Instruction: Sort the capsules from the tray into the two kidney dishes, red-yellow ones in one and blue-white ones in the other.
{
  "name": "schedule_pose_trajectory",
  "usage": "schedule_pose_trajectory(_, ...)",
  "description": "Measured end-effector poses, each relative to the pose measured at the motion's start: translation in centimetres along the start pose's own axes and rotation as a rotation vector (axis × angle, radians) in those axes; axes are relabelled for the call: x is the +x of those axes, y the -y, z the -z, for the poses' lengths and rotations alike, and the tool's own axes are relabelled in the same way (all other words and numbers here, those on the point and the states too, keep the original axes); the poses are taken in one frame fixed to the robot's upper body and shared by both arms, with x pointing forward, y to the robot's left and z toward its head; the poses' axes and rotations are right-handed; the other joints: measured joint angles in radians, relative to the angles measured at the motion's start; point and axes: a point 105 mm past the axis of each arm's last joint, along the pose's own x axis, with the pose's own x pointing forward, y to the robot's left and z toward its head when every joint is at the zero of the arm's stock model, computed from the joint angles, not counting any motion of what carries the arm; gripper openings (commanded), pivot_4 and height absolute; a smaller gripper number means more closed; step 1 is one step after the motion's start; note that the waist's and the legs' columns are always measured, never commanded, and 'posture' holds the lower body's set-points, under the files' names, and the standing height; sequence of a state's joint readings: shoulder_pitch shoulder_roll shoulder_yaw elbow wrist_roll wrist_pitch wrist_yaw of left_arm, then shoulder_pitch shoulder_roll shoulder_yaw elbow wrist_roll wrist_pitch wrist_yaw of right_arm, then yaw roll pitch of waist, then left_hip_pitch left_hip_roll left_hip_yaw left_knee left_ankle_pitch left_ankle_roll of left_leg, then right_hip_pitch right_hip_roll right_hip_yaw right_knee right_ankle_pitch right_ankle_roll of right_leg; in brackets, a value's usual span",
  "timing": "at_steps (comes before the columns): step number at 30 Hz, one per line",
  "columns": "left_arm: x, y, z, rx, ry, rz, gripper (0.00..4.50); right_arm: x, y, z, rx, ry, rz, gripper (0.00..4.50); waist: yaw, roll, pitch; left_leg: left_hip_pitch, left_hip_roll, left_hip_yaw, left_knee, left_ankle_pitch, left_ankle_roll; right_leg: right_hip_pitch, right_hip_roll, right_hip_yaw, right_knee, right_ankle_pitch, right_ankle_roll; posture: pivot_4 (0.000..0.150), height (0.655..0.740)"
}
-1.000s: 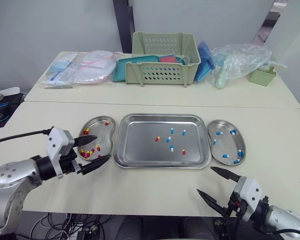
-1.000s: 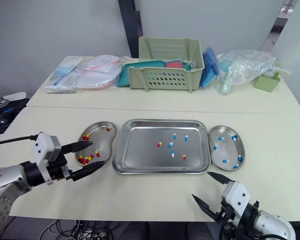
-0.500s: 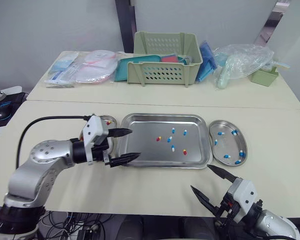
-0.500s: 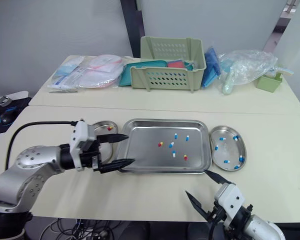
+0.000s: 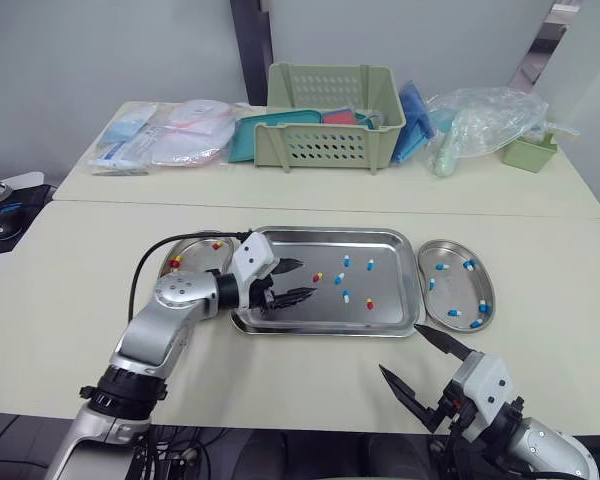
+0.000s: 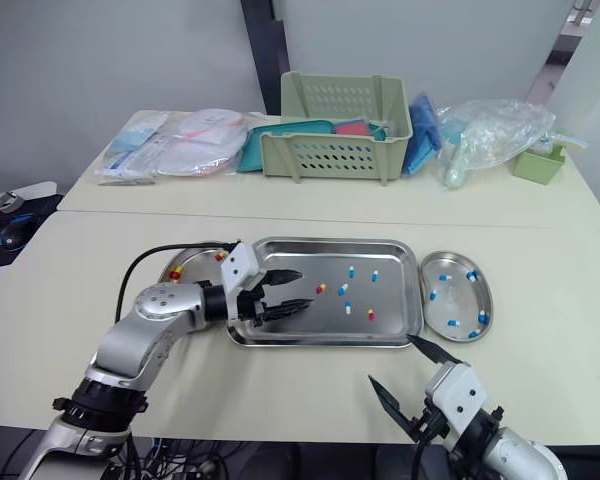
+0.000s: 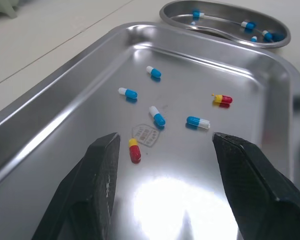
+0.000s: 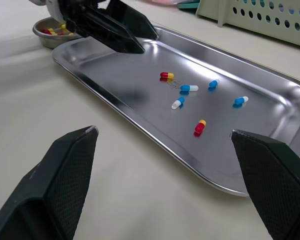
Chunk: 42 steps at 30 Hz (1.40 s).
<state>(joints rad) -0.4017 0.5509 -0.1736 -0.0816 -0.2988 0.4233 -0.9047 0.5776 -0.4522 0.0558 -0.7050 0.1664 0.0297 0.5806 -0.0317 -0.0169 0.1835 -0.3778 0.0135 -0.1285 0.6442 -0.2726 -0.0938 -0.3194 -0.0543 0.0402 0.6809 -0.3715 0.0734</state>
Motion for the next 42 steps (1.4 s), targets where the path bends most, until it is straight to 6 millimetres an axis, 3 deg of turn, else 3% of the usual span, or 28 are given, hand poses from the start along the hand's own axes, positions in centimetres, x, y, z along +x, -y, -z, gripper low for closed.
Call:
schedule_pose_trajectory(11,2.4,-1.2,1.4,-0.01,-0.112,-0.016,3.0,0.2,-0.1,-0.5,0.009,-0.015,0.013,4.5,0.0,0.0,0.0,0.0,0.0,-0.001,0.0,0.0,0.0,0.0,0.0,0.0,0.0,0.0,0.0,0.15,0.74)
schedule_pose_trajectory(17,3.7,-0.8,2.1,-0.021,-0.141,-0.003,3.0,0.4,-0.3,-0.8,0.017,-0.016,0.008,4.5,0.0,0.0,0.0,0.0,-0.001,-0.001,0.001,0.0,0.0,0.0,0.0,-0.001,0.0,0.0,0.0,0.15,0.74)
schedule_pose_trajectory(20,4.1,-0.9,2.1,-0.012,-0.148,-0.003,2.42,0.5,-0.2,-0.7,0.024,-0.027,0.013,4.5,0.001,0.0,0.0,-0.001,-0.001,-0.001,0.001,0.0,0.0,0.0,0.0,-0.001,0.0,0.0,0.0,0.15,0.74)
schedule_pose_trajectory(28,4.1,-0.9,2.3,-0.001,-0.165,0.001,0.05,0.4,-0.2,-0.8,0.033,-0.025,0.015,4.5,0.001,0.001,-0.001,0.0,-0.001,-0.001,0.001,0.0,0.0,0.0,0.0,-0.001,0.0,0.0,0.0,0.15,0.74)
schedule_pose_trajectory(37,4.0,-0.9,2.2,0.002,-0.152,-0.003,0.05,0.4,-0.3,-0.9,0.03,-0.025,0.012,4.5,0.0,0.001,-0.001,0.0,-0.001,-0.001,0.001,0.0,0.0,0.0,0.0,-0.001,0.0,0.0,0.0,0.15,0.74)
schedule_pose_trajectory(39,3.4,-1.0,2.0,-0.011,-0.143,-0.019,0.05,0.4,-0.3,-0.9,0.024,-0.024,0.003,4.5,-0.002,0.001,-0.001,0.0,-0.001,-0.001,0.001,0.0,0.0,0.0,0.0,-0.001,0.0,0.0,0.0,0.15,0.74)
schedule_pose_trajectory(42,1.3,-1.8,0.0,-0.013,-0.088,-0.07,0.05,0.5,-0.3,-0.8,0.011,-0.028,-0.018,4.5,-0.002,0.001,-0.001,-0.001,0.0,-0.002,0.001,0.0,0.0,0.0,0.0,-0.001,0.0,0.0,0.0,0.15,0.74)
